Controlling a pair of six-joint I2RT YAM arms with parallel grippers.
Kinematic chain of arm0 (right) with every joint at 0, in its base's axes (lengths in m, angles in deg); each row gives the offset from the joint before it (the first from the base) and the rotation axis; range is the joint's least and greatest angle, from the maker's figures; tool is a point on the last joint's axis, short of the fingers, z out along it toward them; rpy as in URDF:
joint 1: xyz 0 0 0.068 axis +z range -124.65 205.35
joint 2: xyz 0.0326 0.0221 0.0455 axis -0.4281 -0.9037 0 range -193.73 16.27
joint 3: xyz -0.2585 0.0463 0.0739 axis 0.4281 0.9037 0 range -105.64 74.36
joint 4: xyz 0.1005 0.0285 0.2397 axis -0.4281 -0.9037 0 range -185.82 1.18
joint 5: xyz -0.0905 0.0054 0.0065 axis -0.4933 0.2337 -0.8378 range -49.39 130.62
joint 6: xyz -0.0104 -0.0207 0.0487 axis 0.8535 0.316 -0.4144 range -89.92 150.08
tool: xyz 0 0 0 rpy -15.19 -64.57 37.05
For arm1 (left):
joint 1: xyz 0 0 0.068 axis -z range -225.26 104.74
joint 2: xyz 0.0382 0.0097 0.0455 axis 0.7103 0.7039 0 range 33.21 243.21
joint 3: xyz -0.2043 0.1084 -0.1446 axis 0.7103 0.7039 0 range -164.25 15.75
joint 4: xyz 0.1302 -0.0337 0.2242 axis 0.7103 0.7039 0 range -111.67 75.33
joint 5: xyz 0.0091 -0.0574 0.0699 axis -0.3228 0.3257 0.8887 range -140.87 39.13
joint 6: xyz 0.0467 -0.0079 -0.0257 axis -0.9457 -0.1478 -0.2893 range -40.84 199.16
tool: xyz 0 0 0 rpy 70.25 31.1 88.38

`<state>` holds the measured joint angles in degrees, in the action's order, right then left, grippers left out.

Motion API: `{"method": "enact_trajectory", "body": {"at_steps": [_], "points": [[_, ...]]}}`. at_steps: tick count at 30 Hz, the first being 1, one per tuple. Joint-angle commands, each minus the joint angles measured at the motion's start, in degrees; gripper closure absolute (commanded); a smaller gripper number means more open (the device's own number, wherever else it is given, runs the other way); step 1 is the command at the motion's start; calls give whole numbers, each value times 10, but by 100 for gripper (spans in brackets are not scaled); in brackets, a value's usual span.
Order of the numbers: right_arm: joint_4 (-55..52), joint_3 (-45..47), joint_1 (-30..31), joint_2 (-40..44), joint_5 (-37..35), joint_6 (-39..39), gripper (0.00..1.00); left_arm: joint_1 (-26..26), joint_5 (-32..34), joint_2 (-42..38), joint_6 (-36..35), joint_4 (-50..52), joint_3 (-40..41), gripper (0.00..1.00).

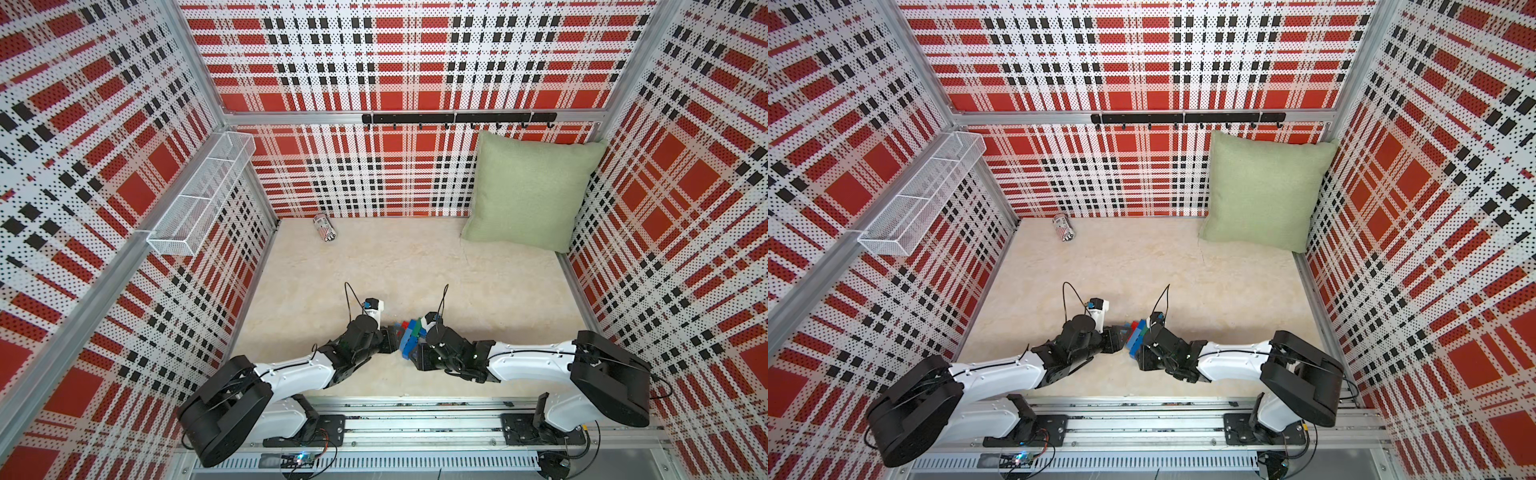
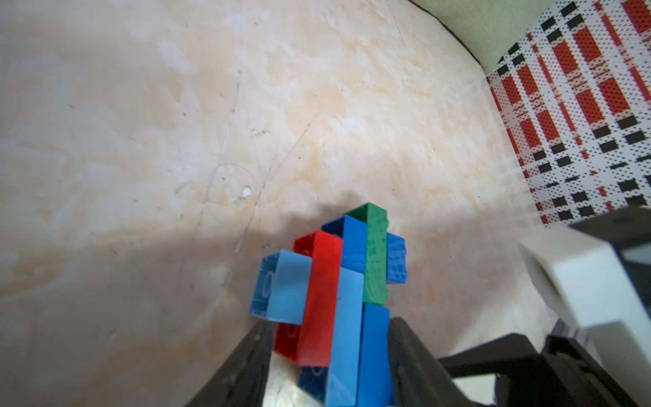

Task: Assemble a heart with lego
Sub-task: Assemble the lego brick with the lego brick.

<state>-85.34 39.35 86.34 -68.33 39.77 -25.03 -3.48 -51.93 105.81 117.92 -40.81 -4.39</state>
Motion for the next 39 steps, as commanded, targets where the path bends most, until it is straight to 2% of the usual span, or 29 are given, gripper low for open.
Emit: {"method": "enact_trajectory", "body": {"at_steps": [1,4,9,17,33,39], "points": [[-13,14,-9,39,4,4,55,-14,20,14,-32,16,-37,42],[24,31,-27,40,38,-33,55,-28,1,38,-34,-8,-44,42],[89,54,-45,25,39,-115,55,-41,-31,97,-45,-41,-55,42],[199,68,-59,-20,58,-157,57,-50,-88,144,-57,-72,-56,43],[201,74,-69,-68,60,-184,67,-48,-150,123,-31,-94,-3,46],[187,81,-64,-43,47,-204,65,-25,-100,102,-6,-93,19,46]]}}
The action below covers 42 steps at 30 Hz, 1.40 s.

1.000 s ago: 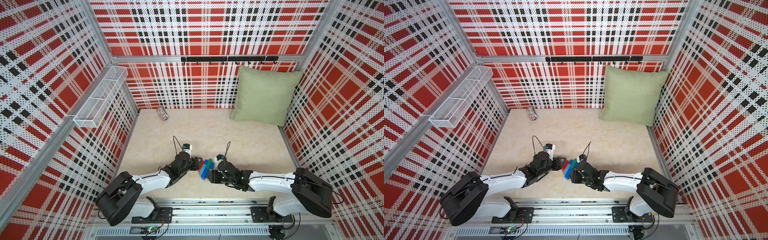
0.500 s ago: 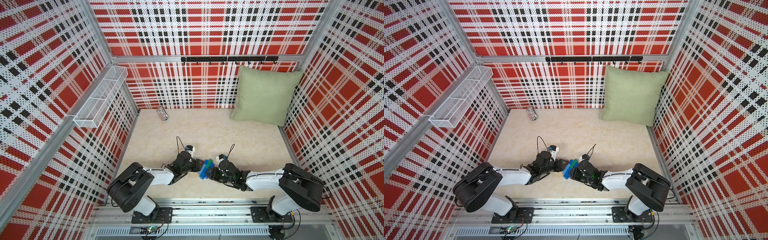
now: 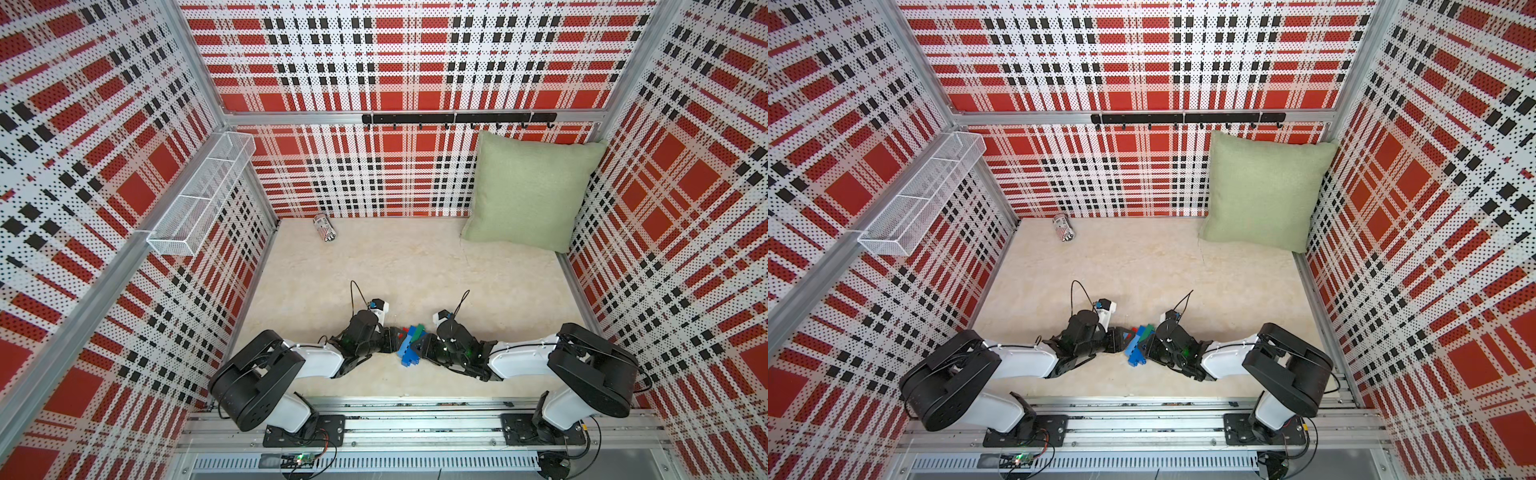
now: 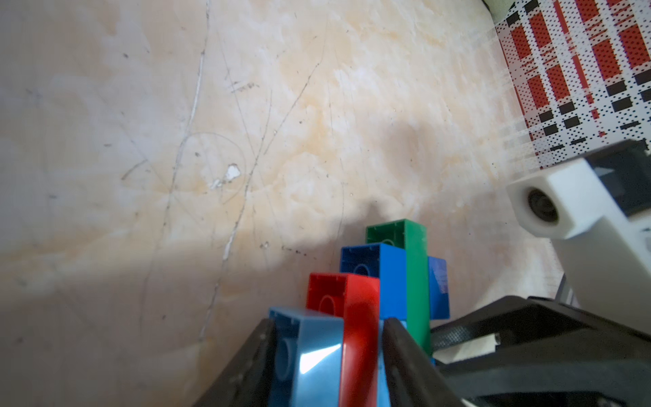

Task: Assemble a heart with lego
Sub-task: Assemble the lego brick with the lego brick.

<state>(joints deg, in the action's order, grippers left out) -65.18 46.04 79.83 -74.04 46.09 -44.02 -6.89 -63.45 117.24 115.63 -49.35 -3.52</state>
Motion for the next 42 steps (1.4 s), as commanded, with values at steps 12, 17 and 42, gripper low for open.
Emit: {"method": "enact_trajectory", "body": {"at_steps": [12,17,42], "points": [[-119,45,17,130,-30,-20,49,16,51,-17,30,-7,20,47],[-82,44,49,109,-22,-50,49,31,68,-28,40,-5,27,47],[-33,2,23,29,11,-2,65,103,17,-22,-5,-22,13,47]]}}
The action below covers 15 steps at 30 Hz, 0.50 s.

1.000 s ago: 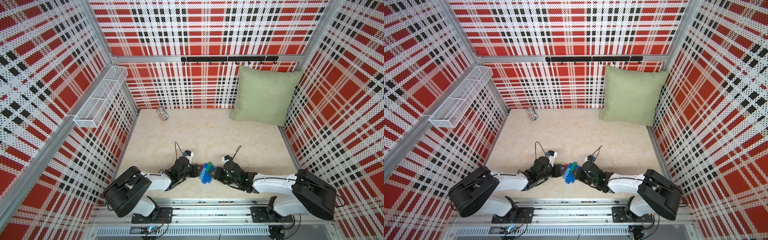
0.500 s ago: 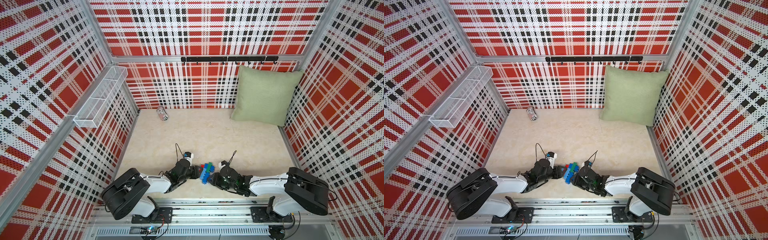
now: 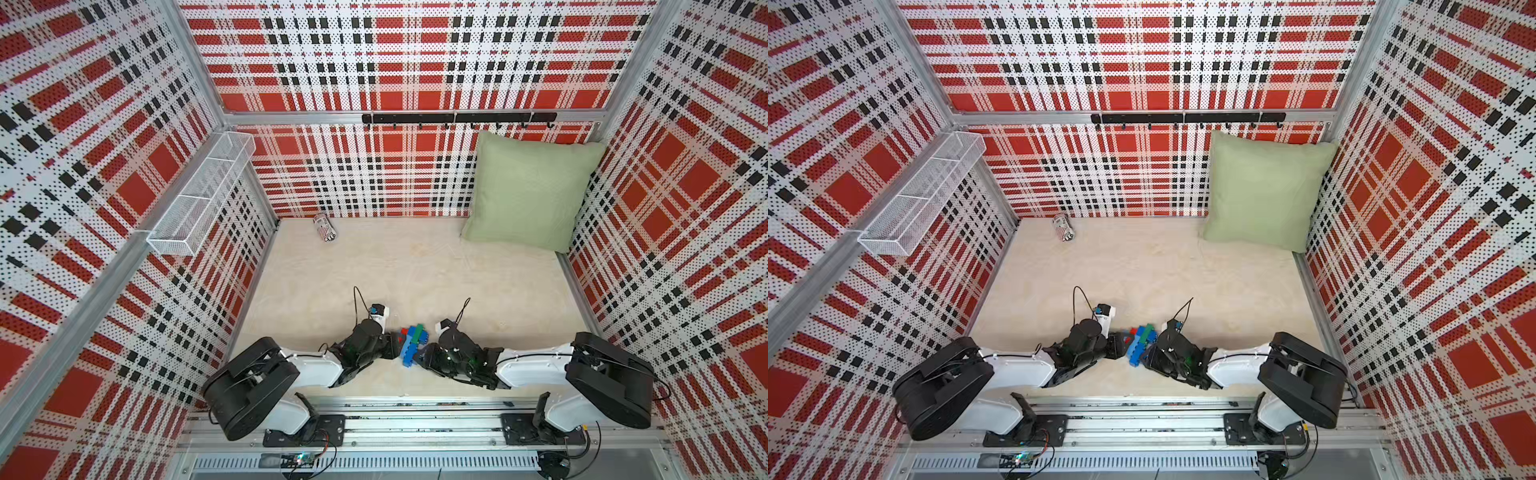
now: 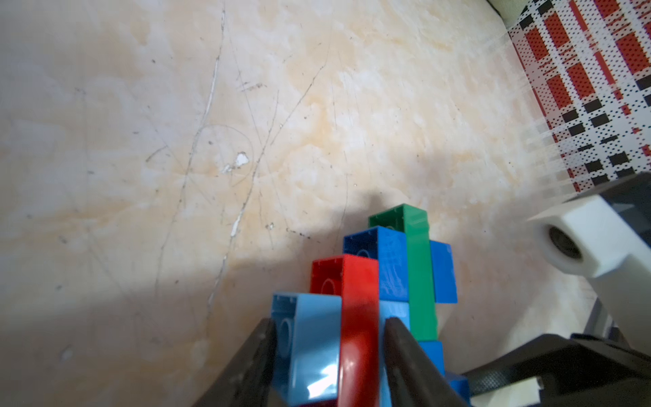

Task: Assemble a heart with lego
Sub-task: Assemble the lego brick with the lego brick.

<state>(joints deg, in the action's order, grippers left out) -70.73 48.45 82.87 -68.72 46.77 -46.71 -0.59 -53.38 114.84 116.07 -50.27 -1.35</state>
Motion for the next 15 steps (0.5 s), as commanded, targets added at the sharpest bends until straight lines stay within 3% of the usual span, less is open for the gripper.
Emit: {"method": "enact_trajectory", "body": {"at_steps": [1,15], "points": [[23,-27,-10,-33,14,29,66,42,-89,6,-10,-18,-7,47],[-10,-66,-41,-60,23,97,66,44,-212,38,-32,-70,-11,47]]}}
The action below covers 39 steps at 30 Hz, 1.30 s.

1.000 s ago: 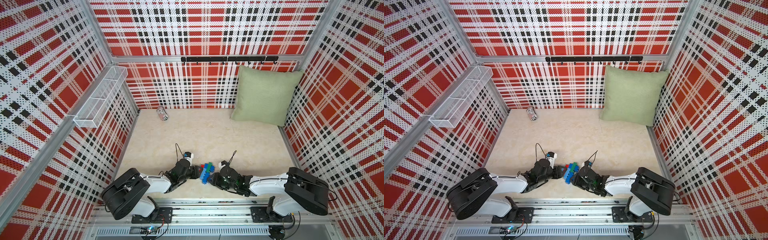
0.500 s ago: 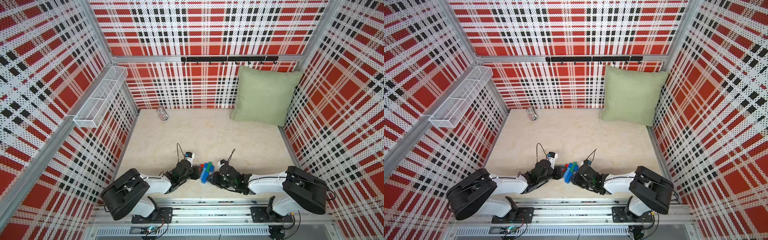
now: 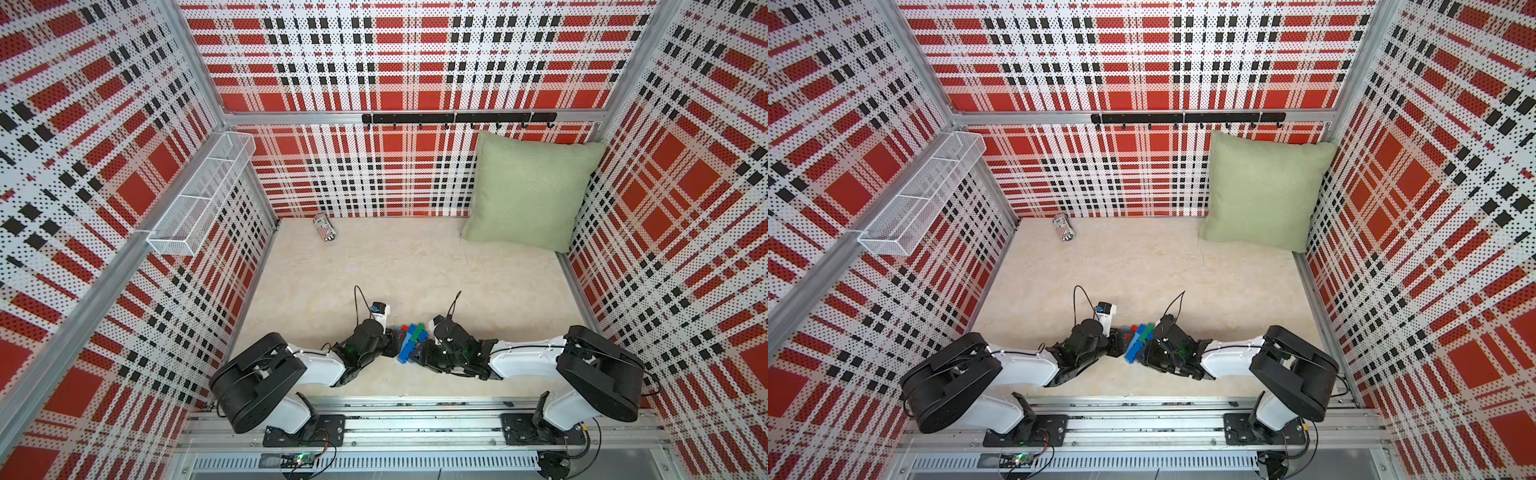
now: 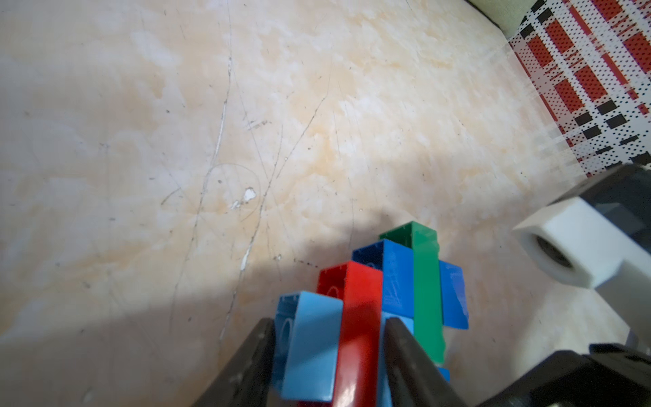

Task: Assemble a heart with lego
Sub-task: Assemble the lego brick with the lego brick.

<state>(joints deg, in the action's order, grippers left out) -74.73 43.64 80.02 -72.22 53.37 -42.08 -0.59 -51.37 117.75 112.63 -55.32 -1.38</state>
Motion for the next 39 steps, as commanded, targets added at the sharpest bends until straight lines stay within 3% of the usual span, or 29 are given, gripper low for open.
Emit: {"method": "enact_trajectory", "body": {"at_steps": [1,8,15,23,30,35,39], "points": [[24,-23,-14,-26,-43,58,66,45,-243,8,-2,-22,-10,47],[-10,-58,-25,-30,-48,95,66,58,-286,40,-21,-10,-37,49],[-17,-39,-31,1,-35,100,63,14,-174,46,-63,127,-94,48],[-89,-22,-31,80,-53,124,52,-31,-106,43,-98,191,-150,46],[-198,-47,-35,147,-77,163,43,-56,-87,28,-102,215,-176,42],[-313,-74,-83,188,-130,189,36,-66,-61,-14,-88,218,-167,41],[-305,-88,-114,161,-116,218,34,-58,-40,-42,-70,187,-141,40]]}}
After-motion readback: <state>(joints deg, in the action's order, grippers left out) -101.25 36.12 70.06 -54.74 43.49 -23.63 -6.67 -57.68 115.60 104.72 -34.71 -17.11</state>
